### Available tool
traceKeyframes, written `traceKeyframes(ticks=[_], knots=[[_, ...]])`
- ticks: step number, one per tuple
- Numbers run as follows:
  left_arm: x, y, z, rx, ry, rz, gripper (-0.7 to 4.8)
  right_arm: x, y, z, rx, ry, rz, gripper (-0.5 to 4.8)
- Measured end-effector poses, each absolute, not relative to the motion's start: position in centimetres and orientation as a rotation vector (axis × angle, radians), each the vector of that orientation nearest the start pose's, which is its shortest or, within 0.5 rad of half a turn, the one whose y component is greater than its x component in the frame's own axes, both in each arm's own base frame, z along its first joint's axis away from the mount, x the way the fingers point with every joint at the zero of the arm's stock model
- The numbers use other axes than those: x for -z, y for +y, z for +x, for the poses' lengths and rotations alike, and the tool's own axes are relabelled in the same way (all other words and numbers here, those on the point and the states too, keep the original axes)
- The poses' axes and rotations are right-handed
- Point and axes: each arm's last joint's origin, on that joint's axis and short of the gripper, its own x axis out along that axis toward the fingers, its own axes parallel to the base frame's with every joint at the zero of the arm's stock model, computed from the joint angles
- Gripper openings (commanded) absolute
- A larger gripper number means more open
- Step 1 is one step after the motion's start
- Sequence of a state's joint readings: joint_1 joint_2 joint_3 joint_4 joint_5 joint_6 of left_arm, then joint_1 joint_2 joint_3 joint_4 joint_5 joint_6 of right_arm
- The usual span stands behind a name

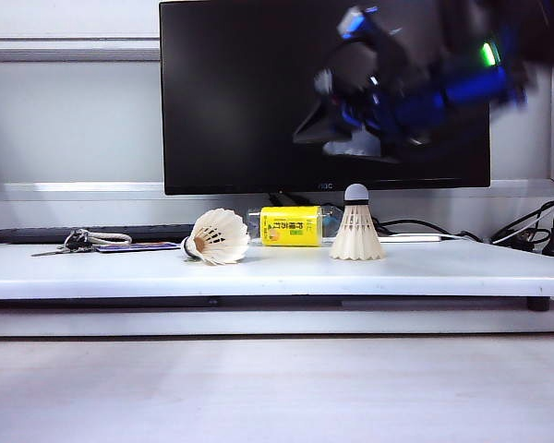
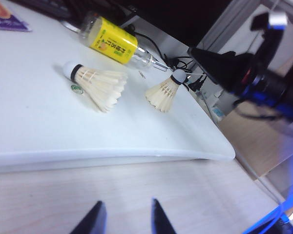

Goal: Stack the badminton balls on the table vertically.

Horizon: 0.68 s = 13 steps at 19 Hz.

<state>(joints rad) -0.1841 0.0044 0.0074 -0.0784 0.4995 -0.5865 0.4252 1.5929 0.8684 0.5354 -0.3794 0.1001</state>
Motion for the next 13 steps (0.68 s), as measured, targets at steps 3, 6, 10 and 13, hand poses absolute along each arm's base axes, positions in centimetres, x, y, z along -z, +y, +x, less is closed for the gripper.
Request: traceKeyframes(ticks=[3,6,10,13], knots=[[-15.8,-3.1,9.0,0.634,0.281,-0.587,1.3,-29.0,16.3,31.9,-0.865,0.5,0.099,2.75],[-15.7,-3.1,8.8,0.663,0.307,-0.543,1.3,-34.8,16.6,31.9,-0.912,0.523,0.114,2.76],[-17.9,-3.0,8.1,0.663,0.269,-0.406,1.31,-38.2,16.7,31.8,-0.928,0.638,0.13,2.76],[-18.9,-2.9,8.1,0.629,0.26,-0.391,1.31,-37.0,17.1,32.5,-0.91,0.787,0.137,2.76]])
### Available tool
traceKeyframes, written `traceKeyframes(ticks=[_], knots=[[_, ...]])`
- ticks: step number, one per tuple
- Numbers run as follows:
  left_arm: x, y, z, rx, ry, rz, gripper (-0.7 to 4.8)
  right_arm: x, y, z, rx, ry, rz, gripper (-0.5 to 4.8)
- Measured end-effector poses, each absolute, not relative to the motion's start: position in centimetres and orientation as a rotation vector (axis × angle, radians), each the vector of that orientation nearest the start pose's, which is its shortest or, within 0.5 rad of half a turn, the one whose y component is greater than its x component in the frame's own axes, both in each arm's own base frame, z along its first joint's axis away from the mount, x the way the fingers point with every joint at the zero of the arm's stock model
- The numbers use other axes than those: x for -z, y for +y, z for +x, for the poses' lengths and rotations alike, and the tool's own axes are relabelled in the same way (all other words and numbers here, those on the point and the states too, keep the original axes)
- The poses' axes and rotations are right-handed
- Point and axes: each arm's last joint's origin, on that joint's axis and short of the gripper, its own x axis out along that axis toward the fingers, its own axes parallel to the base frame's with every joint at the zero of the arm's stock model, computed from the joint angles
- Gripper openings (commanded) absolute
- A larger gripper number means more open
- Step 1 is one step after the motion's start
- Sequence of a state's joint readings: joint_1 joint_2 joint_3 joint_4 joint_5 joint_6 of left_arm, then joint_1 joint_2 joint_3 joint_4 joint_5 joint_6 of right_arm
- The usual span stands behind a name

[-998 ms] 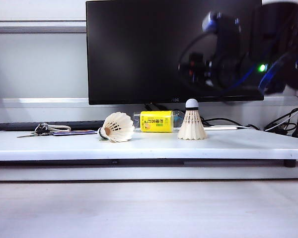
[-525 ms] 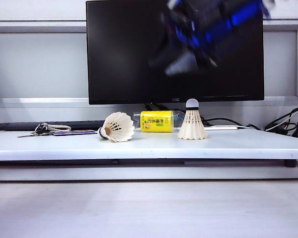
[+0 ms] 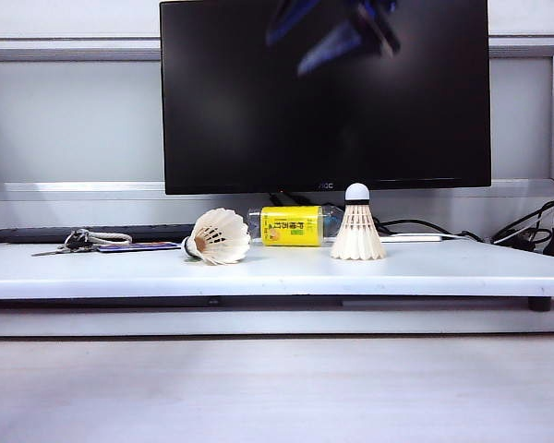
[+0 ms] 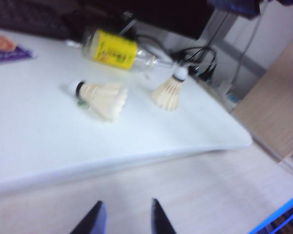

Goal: Stack the badminton balls on the table vertically.

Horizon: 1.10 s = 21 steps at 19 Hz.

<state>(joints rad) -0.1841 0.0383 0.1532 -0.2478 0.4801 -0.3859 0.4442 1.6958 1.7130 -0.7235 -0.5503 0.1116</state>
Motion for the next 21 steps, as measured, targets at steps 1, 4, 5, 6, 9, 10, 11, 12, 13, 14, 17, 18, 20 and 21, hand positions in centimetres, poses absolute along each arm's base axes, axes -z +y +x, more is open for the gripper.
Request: traceKeyframes(ticks=[1,4,5,6,9,10,11,12,13,14,17,18,20,21], knots=[[-18.8,-2.9,8.3,0.608,0.304,-0.405,1.32,-36.2,17.6,32.8,-0.904,0.857,0.136,2.76],[-19.7,-2.9,8.8,0.573,0.365,-0.414,1.57,-34.7,18.9,33.2,-0.906,0.981,0.127,2.76],[-20.4,-3.0,9.2,0.552,0.384,-0.405,1.57,-34.3,19.7,33.5,-0.913,1.01,0.119,2.76],[-20.7,-3.0,9.5,0.543,0.39,-0.393,1.57,-34.1,20.2,33.7,-0.921,1.022,0.114,2.76],[-23.0,-3.2,11.5,0.497,0.467,-0.325,1.57,-34.3,22.7,34.4,-0.959,1.046,0.084,2.75],[-23.4,-3.4,12.2,0.493,0.508,-0.306,1.58,-34.4,23.4,34.6,-0.972,1.047,0.072,2.76],[-23.9,-3.5,13.1,0.49,0.572,-0.28,1.58,-34.4,23.9,35.1,-0.976,1.052,0.062,2.76],[-24.1,-3.6,13.7,0.487,0.614,-0.262,1.58,-34.3,24.4,35.5,-0.969,1.064,0.051,2.76],[-24.3,-3.8,14.3,0.485,0.673,-0.239,1.58,-34.1,24.6,36.0,-0.959,1.082,0.043,2.75],[-24.5,-3.8,14.7,0.489,0.705,-0.221,1.58,-33.9,24.8,36.3,-0.951,1.101,0.039,2.75],[-25.3,-4.0,15.8,0.504,0.754,-0.167,1.57,-33.0,25.3,37.2,-0.938,1.139,0.032,2.75],[-25.5,-4.1,15.9,0.509,0.751,-0.152,1.57,-32.7,25.4,37.3,-0.937,1.148,0.031,2.75],[-26.0,-4.1,16.0,0.52,0.72,-0.121,1.58,-32.1,25.6,37.6,-0.933,1.165,0.03,2.76],[-26.3,-4.1,16.0,0.521,0.711,-0.116,1.58,-31.8,25.7,37.7,-0.933,1.172,0.03,2.76]])
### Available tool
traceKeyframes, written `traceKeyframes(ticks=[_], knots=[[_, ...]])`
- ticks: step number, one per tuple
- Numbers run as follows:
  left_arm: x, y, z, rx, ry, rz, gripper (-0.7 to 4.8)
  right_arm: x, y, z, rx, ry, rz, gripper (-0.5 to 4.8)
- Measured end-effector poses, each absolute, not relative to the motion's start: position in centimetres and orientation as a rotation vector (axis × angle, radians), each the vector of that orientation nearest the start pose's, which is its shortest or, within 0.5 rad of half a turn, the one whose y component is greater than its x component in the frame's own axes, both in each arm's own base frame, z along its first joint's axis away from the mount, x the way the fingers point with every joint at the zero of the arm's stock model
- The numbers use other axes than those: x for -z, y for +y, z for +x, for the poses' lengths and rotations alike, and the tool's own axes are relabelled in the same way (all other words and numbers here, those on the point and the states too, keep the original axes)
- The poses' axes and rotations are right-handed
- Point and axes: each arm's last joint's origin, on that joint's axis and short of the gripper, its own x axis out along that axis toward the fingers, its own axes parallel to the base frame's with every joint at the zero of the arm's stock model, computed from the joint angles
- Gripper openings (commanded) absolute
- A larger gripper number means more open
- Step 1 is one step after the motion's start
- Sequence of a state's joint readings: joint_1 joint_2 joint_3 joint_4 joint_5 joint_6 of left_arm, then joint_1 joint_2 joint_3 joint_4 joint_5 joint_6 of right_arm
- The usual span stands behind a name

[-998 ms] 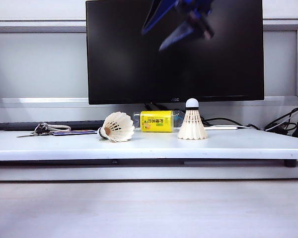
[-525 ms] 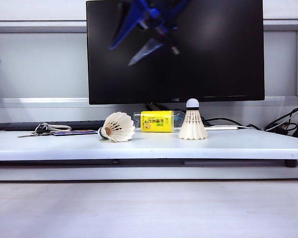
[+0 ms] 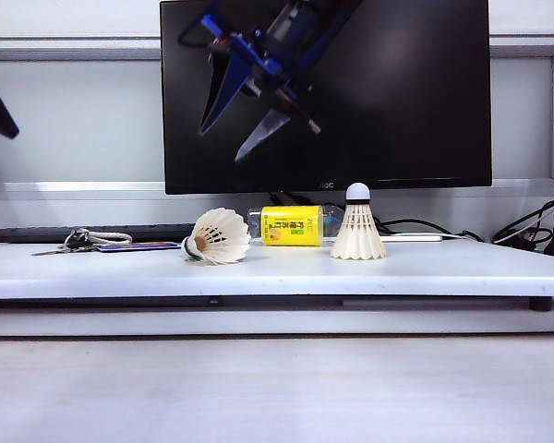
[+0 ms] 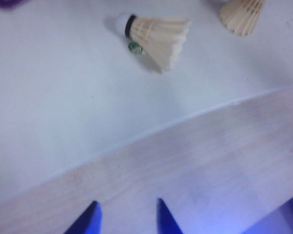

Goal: Stack the badminton balls on the table vertically.

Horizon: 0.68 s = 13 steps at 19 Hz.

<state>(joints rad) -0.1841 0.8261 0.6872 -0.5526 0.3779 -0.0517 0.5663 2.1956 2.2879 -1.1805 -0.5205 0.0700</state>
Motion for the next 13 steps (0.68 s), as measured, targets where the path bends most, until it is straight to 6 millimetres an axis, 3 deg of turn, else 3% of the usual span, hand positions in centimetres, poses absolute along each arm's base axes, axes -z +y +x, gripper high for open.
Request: traceKeyframes(ticks=[5,10,13], knots=[[-26.7,-4.1,16.3,0.527,0.673,-0.106,1.58,-30.8,26.0,38.3,-0.933,1.171,0.03,2.75],[-27.0,-4.2,16.7,0.525,0.637,-0.117,1.57,-30.8,27.2,39.5,-0.981,1.024,0.037,2.76],[-26.9,-4.2,16.7,0.525,0.64,-0.118,1.57,-29.1,28.6,40.2,-1.005,1.004,0.032,2.76]])
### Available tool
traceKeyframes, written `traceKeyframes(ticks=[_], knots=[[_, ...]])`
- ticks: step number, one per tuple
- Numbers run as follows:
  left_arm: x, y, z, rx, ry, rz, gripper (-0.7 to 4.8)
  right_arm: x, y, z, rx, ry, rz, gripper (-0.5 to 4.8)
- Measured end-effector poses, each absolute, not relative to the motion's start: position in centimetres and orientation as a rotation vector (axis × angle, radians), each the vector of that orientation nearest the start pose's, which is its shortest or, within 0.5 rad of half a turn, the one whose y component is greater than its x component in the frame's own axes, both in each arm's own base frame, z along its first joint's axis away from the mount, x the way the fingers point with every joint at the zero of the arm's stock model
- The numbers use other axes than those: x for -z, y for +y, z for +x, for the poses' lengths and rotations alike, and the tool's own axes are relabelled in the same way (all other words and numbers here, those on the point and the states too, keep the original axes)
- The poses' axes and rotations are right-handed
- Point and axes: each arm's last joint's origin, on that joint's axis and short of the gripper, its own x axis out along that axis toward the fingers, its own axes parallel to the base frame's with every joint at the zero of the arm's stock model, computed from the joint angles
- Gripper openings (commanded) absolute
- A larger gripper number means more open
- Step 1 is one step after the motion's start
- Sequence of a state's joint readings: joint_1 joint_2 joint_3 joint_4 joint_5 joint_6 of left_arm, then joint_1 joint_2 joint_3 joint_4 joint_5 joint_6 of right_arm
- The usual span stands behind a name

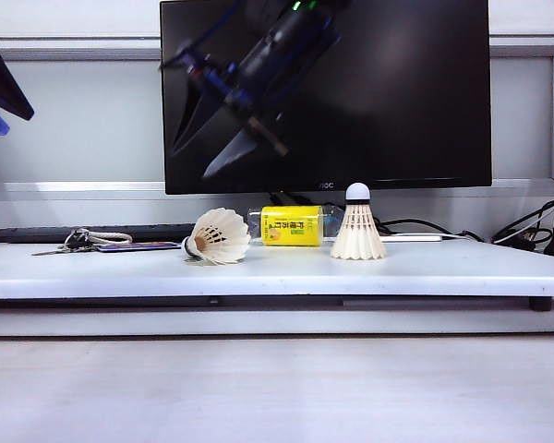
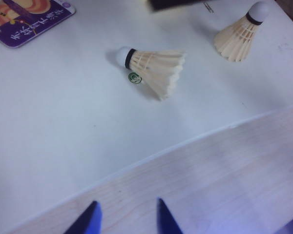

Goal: Stack the badminton balls on the table vertically.

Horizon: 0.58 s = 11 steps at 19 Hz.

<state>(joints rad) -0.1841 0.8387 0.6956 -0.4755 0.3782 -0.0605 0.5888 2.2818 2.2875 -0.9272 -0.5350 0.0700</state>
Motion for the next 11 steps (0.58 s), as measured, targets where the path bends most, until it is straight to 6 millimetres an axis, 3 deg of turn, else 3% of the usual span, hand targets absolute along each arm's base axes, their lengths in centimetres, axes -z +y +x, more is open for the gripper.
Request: traceKeyframes(ticks=[6,11], knots=[[-26.6,-4.1,16.5,0.521,0.683,-0.12,1.57,-25.6,29.6,41.5,-0.96,1.021,-0.014,2.8],[-26.6,-4.1,16.4,0.524,0.687,-0.111,1.57,-25.4,29.5,41.6,-0.944,0.987,-0.112,2.85]])
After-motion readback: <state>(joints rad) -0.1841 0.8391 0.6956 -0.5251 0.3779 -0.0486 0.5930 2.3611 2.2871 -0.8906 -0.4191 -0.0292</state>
